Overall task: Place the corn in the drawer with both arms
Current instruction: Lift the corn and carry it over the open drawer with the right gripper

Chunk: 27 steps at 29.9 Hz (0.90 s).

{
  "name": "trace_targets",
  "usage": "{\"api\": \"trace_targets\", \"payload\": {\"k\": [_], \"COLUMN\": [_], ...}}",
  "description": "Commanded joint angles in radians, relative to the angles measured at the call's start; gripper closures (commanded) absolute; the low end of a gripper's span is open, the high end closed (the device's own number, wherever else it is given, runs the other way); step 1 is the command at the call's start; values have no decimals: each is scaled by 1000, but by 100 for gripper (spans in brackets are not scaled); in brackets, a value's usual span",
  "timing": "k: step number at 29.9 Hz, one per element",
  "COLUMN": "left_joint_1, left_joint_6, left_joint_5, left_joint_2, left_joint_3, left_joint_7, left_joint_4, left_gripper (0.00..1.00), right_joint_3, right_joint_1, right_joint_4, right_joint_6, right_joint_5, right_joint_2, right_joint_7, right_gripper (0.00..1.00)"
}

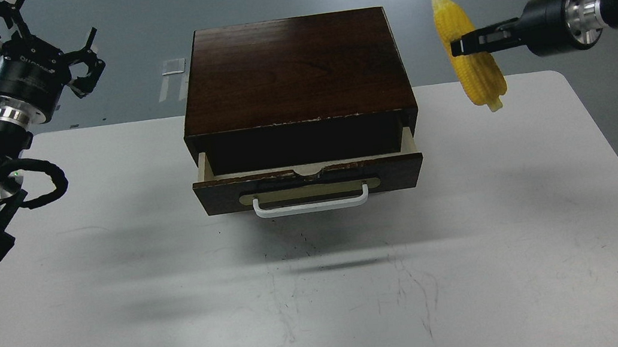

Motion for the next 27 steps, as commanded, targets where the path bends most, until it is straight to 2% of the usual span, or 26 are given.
{"api": "trace_targets", "payload": {"k": [1, 9, 12, 18, 27], "left_joint_1": [0, 5, 5, 6, 6], "left_joint_6": [0, 0, 0, 0, 0], "left_joint_5": [1, 1, 1, 1, 1], "left_joint_2": [-1, 8, 22, 43, 43], "left_joint_3": [1, 1, 1, 1, 1], "left_joint_7": [2, -1, -1, -1, -1], "left_joint_4": [-1, -1, -1, 1, 1], "left_gripper": [2, 2, 2, 2, 2], "right_joint_3": [-4, -6, -4, -7, -81], "right_joint_1": [115, 153, 145, 152, 128], "right_joint_4": [42, 30, 43, 95, 189], "right_joint_6": [0, 0, 0, 0, 0], "right_joint_5": [-69, -260, -361, -532, -739], "right_joint_2": [97, 344, 398, 441, 434], "right_joint_7": [1, 9, 13, 53, 58], "right_gripper": [92, 92, 94, 94, 93]}}
